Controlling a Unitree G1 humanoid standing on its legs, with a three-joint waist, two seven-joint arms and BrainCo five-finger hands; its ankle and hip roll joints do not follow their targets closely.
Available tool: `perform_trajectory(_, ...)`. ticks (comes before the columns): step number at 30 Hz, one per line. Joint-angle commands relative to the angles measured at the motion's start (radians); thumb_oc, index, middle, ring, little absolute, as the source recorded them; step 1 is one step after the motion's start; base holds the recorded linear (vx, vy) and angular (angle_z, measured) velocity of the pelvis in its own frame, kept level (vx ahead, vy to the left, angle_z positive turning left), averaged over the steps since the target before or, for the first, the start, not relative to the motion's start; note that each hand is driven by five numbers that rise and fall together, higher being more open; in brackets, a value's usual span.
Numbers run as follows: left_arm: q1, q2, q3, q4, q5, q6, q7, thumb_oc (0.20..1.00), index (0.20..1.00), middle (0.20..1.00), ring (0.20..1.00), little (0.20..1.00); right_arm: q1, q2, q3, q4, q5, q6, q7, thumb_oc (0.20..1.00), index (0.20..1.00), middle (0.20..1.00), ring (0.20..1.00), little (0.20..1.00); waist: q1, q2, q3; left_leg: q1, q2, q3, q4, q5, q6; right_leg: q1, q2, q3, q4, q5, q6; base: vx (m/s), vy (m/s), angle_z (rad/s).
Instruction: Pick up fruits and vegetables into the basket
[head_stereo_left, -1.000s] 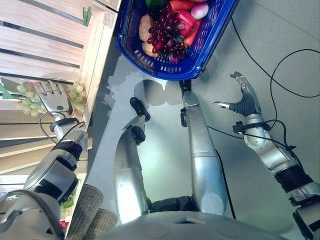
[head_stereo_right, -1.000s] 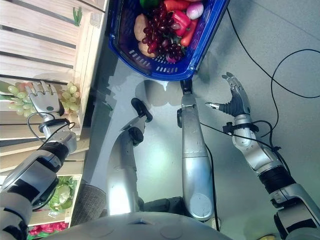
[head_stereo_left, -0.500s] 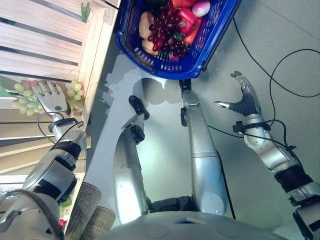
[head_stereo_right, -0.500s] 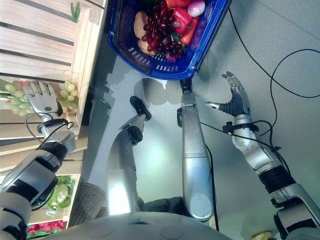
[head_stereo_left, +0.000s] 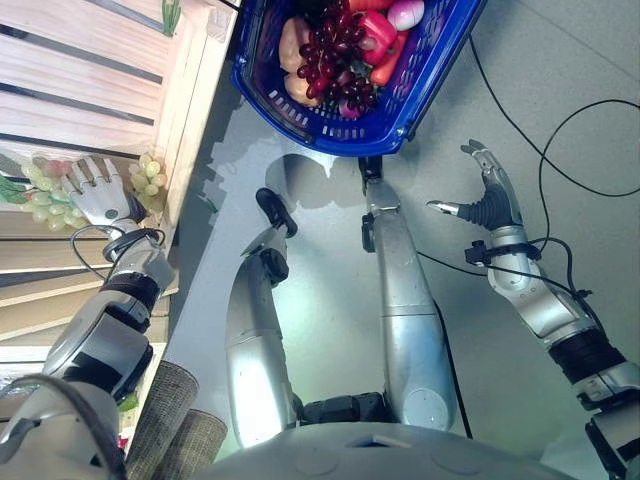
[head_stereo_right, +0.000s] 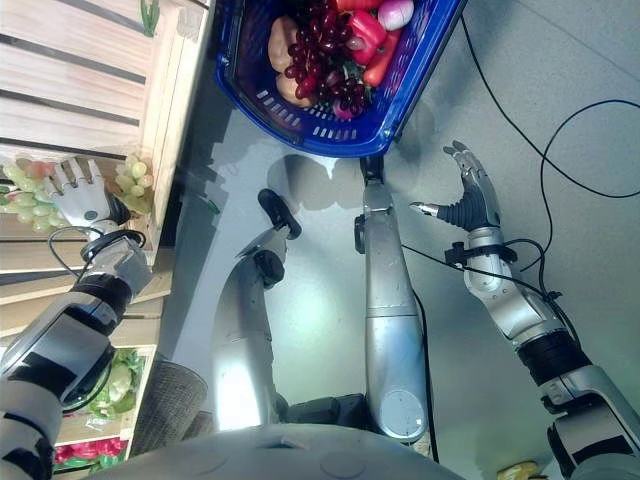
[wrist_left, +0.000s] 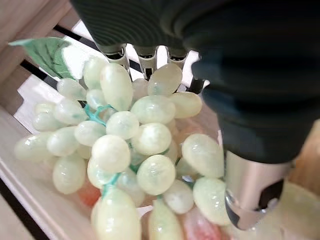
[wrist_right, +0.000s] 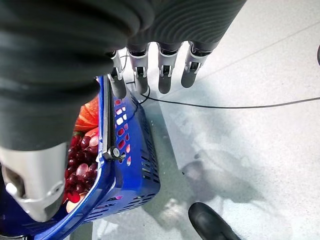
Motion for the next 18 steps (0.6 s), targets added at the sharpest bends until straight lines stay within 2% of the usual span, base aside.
perform_trajectory(1,0.041,0.055,0.031,0.043,-0.001,-0.014,-0.08,1.0,1.0,1.0,1.0,1.0,0.004,0.011,0.046,-0.044,0.032,-0.024,-0.028,1.0,1.0,1.0,1.0,1.0,0.013,-0.045,-0.041,-0.075,-0.05,0.003,0.004,-0.023,0.022,-0.001,-0.002,-0.006,0.01,-0.075,0.082,-0.02,-0.012,0.04)
perform_trajectory(6,0.045,0.049,0.013,0.05,0.058,0.033,-0.109,1.0,1.0,1.0,1.0,1.0,-0.001,0.013,0.045,-0.039,0.038,-0.023,-0.029,1.0,1.0,1.0,1.0,1.0,0.014,-0.045,-0.041,-0.071,-0.049,0.004,-0.002,-0.022,0.021,0.001,-0.005,-0.008,0.005,-0.072,0.084,0.0,-0.007,0.02)
perform_trajectory(12,0.063,0.043,-0.039,0.079,0.188,0.151,-0.168,1.0,1.0,1.0,1.0,1.0,-0.007,0.016,0.043,-0.032,0.086,-0.033,-0.015,1.0,1.0,1.0,1.0,1.0,0.01,-0.045,-0.041,-0.075,-0.047,0.006,-0.001,-0.023,0.016,-0.005,-0.006,-0.007,0.001,-0.068,0.083,0.0,0.0,0.0)
perform_trajectory(16,0.079,0.027,-0.05,0.073,0.203,0.159,-0.143,1.0,1.0,1.0,1.0,1.0,0.0,0.023,0.042,-0.026,0.1,-0.049,-0.01,1.0,1.0,1.0,1.0,1.0,0.009,-0.044,-0.041,-0.08,-0.047,0.007,0.0,-0.024,0.014,-0.009,-0.007,-0.007,-0.001,-0.067,0.083,0.0,0.0,0.0)
perform_trajectory(17,0.08,0.024,-0.052,0.073,0.195,0.144,-0.129,1.0,1.0,1.0,1.0,1.0,0.001,0.024,0.043,-0.024,0.1,-0.052,-0.011,1.0,1.0,1.0,1.0,1.0,0.008,-0.044,-0.041,-0.08,-0.047,0.007,0.0,-0.025,0.014,-0.01,-0.007,-0.007,-0.001,-0.067,0.083,0.0,0.0,0.0)
perform_trajectory(18,0.081,0.023,-0.051,0.066,0.176,0.103,-0.11,1.0,1.0,1.0,1.0,1.0,0.003,0.024,0.045,-0.022,0.103,-0.057,-0.011,1.0,1.0,1.0,1.0,1.0,0.008,-0.044,-0.041,-0.081,-0.047,0.008,0.002,-0.026,0.014,-0.011,-0.007,-0.007,0.001,-0.068,0.083,0.0,0.0,0.0)
